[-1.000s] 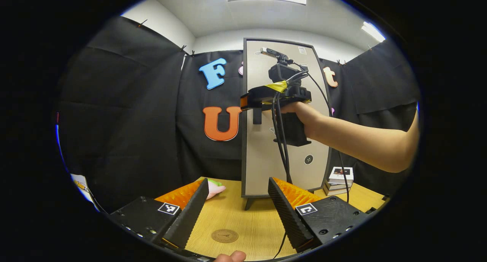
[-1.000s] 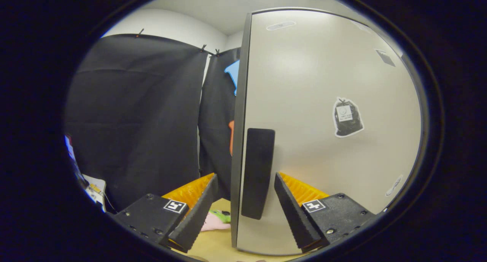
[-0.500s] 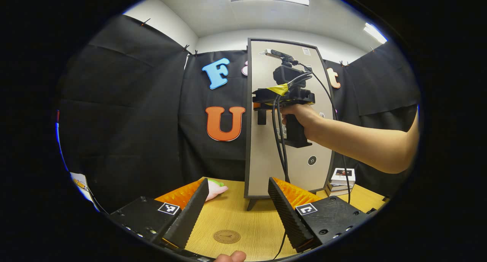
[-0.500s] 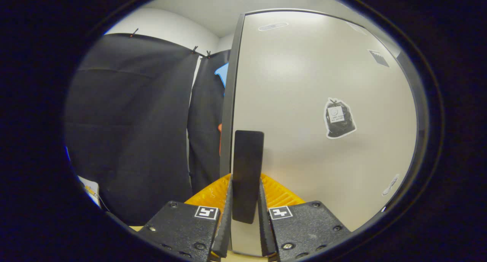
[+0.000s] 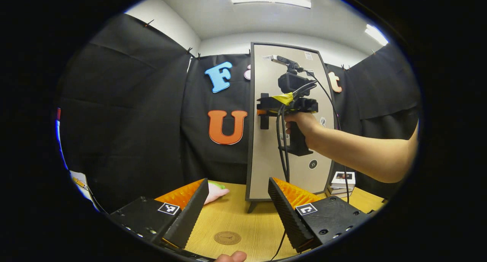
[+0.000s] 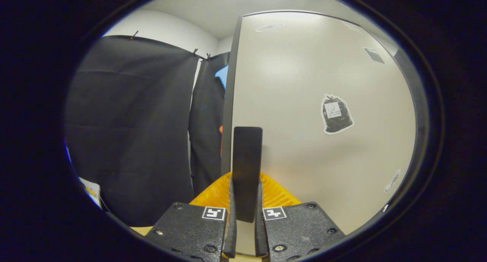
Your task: Open the cabinet door with the right hand, grasp the bottle in the cabinet with the left hand and place it on the coaster, then close the cabinet door with the right hand.
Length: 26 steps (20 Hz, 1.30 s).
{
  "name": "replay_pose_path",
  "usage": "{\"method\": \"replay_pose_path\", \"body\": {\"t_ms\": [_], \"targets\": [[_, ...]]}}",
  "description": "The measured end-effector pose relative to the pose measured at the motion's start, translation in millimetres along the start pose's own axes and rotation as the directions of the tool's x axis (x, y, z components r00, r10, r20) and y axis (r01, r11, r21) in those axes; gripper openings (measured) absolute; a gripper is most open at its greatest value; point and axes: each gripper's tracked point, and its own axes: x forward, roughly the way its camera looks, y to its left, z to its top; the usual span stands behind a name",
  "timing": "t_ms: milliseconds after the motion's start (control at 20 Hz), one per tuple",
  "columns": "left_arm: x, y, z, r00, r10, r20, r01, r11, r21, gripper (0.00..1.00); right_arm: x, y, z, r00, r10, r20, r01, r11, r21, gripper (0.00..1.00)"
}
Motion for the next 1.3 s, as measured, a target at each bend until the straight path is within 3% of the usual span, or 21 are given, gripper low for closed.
{"method": "replay_pose_path", "body": {"t_ms": [200, 450, 750, 1300], "targets": [[-2.8, 4.3, 2.7, 1.0, 0.01, 0.009, -0.01, 1.0, -0.002, 0.95, -15.5, 5.4, -3.8, 1.0, 0.007, -0.01, -0.007, 1.0, -0.025, 0.23], [1.8, 9.2, 5.0, 1.0, 0.011, 0.026, -0.011, 1.0, -0.001, 0.95, -33.9, 12.5, -1.1, 0.995, 0.098, -0.031, -0.098, 0.995, 0.01, 0.17], [-4.6, 5.1, 10.8, 0.999, 0.006, 0.032, -0.006, 1.0, 0.007, 0.95, -63.9, 14.9, 3.4, 0.988, 0.15, -0.022, -0.15, 0.989, 0.019, 0.16], [-2.8, -25.0, 4.5, 0.997, -0.07, 0.017, 0.07, 0.998, 0.011, 0.95, -104.4, 7.0, 4.9, 0.979, 0.201, -0.012, -0.201, 0.979, 0.016, 0.16]]}}
